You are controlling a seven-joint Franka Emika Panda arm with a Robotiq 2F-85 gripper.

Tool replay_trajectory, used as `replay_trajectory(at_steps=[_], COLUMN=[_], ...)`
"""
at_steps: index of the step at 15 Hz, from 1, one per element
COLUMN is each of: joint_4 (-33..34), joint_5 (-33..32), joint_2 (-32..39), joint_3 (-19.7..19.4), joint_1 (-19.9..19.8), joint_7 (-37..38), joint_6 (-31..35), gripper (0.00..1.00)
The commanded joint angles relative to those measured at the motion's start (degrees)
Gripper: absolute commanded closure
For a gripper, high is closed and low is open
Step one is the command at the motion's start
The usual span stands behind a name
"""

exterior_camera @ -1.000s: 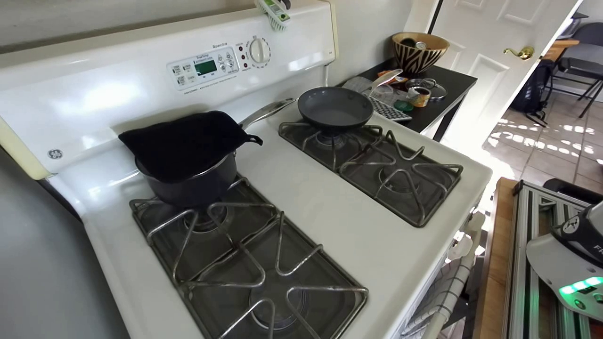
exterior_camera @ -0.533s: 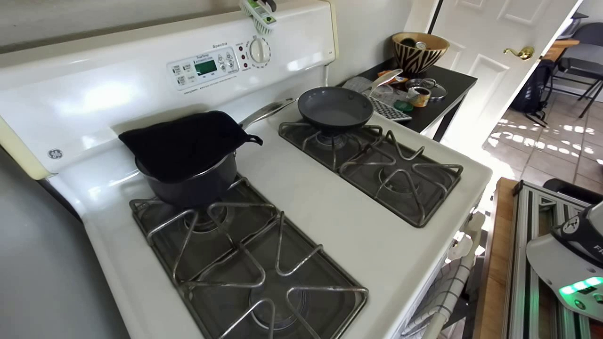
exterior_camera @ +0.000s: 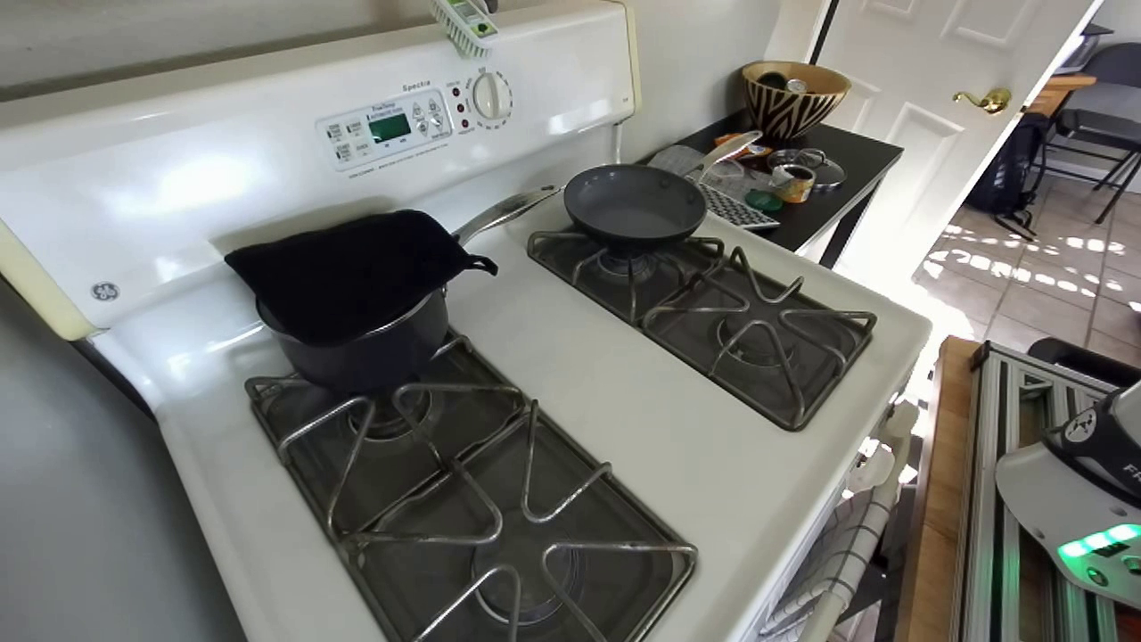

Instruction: Use the brush to clean the top of the stove

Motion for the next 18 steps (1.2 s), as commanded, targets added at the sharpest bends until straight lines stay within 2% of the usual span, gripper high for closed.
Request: replay_trajectory(at_steps=[1, 8, 12, 18], joint_4=[1.23, -0.91, -2.87, -6.58], joint_5=[-1.62, -4.40, -7.47, -8.79], joint_2=[-1.28, -7.72, -11.76, -15.69], joint_3=[-0.22, -1.66, -2.99, -4.64], joint_1=[0.24, -1.19, -3.13, -6.51], joint_7=[1.29, 1.19, 0.85, -0.39], joint_6=[-2.48, -6.23, -7.83, -7.88], gripper=[0.96, 0.96, 0.96, 0.96])
